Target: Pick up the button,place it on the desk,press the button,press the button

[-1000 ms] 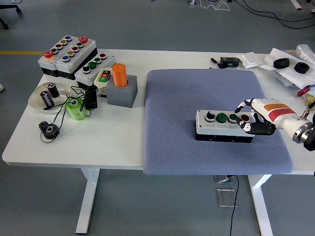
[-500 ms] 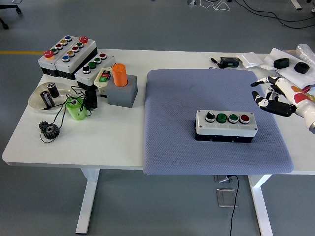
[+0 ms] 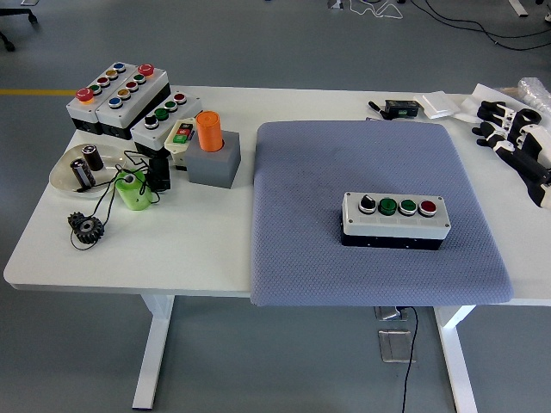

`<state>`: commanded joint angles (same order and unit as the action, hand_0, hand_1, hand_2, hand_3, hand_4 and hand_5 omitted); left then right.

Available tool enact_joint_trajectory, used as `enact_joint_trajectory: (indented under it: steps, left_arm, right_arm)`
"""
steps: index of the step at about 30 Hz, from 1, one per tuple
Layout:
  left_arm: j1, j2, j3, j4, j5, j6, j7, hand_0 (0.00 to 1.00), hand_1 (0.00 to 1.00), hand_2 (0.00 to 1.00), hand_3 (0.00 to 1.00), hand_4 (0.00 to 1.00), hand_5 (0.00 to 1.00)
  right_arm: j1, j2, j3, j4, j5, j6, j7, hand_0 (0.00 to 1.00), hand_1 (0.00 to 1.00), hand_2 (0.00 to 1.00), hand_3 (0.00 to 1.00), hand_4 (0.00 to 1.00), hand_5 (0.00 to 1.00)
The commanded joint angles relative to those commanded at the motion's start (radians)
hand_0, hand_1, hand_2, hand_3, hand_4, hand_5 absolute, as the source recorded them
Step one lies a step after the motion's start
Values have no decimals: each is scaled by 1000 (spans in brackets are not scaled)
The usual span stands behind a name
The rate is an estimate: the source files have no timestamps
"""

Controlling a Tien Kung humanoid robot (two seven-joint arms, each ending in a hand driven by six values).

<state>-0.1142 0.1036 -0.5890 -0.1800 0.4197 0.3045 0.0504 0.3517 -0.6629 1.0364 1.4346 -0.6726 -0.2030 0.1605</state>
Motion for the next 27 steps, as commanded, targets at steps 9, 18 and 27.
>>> enact_joint_trajectory:
  steps: [9, 18, 27]
  left_arm:
    - [-1, -1, -3, 0, 4, 1, 2, 644, 696, 697, 498, 307, 998]
    - [-3, -1, 7, 0, -6, 2, 1, 644, 696, 697, 498, 307, 998]
    - [-5, -1, 13, 0, -12, 1, 0, 644, 696, 697, 498, 307, 998]
  right_arm:
    - [-18, 16, 5, -6, 383, 0, -1, 850, 806, 867, 855, 620, 566]
    - [-14, 26, -5, -9, 539, 0, -4, 854, 808, 864, 854, 628, 572]
    - [-7, 24, -20, -10, 548, 3, -5, 860, 812, 863, 845, 624, 587]
